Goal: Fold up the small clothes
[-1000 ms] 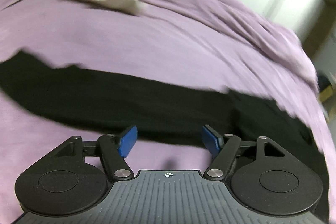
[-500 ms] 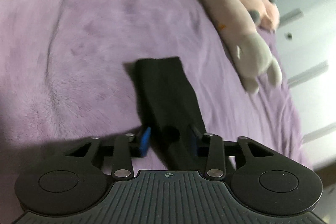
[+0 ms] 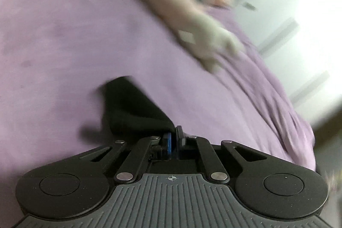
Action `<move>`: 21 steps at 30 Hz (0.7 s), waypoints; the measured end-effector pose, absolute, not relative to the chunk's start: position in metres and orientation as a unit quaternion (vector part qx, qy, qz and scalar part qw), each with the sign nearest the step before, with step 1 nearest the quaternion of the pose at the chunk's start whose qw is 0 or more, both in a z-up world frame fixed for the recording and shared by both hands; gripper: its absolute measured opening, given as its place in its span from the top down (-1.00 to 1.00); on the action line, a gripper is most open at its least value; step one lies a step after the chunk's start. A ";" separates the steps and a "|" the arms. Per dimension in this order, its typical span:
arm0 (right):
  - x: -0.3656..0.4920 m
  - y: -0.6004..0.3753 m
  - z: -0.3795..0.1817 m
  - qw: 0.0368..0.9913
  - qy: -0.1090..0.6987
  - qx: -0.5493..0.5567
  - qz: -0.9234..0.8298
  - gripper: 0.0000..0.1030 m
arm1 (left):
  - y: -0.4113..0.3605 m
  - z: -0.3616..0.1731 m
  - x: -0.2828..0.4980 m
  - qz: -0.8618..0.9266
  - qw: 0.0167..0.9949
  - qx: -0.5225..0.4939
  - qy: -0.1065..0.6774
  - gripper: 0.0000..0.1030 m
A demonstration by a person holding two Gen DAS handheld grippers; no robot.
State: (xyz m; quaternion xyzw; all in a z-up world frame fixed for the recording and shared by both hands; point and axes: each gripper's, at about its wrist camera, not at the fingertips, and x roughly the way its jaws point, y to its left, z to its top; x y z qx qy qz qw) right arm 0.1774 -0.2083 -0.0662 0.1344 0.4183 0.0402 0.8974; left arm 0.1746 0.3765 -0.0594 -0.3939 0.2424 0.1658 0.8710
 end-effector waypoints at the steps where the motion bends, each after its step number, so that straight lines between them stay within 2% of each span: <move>1: 0.177 -0.210 -0.067 0.897 0.418 0.138 0.039 0.70 | 0.356 -0.049 0.184 0.138 0.885 -0.370 0.247 0.90; 7: 0.173 -0.225 -0.065 0.900 0.408 0.153 0.034 0.70 | 0.170 -0.011 0.225 -0.072 0.934 -0.233 0.263 0.88; 8: 0.173 -0.227 -0.064 0.900 0.406 0.152 0.035 0.70 | 0.145 -0.013 0.227 -0.097 0.933 -0.221 0.268 0.78; 10: 0.175 -0.230 -0.063 0.901 0.406 0.150 0.037 0.70 | 0.099 -0.022 0.231 -0.144 0.924 -0.205 0.289 0.28; 11: 0.178 -0.231 -0.063 0.900 0.407 0.149 0.042 0.70 | 0.082 -0.032 0.233 -0.168 0.913 -0.203 0.310 -0.13; 14: 0.192 -0.228 -0.062 0.899 0.409 0.143 0.066 0.70 | 0.067 -0.055 0.227 -0.170 0.895 -0.202 0.359 -0.11; 16: 0.205 -0.221 -0.062 0.895 0.411 0.146 0.090 0.60 | 0.074 -0.061 0.217 -0.147 0.893 -0.205 0.372 -0.16; 18: 0.224 -0.210 -0.064 0.887 0.416 0.162 0.120 0.41 | 0.090 -0.065 0.203 -0.108 0.901 -0.204 0.367 -0.36; 21: 0.254 -0.188 -0.070 0.873 0.423 0.186 0.156 0.28 | 0.112 -0.065 0.191 -0.039 0.913 -0.184 0.361 -0.45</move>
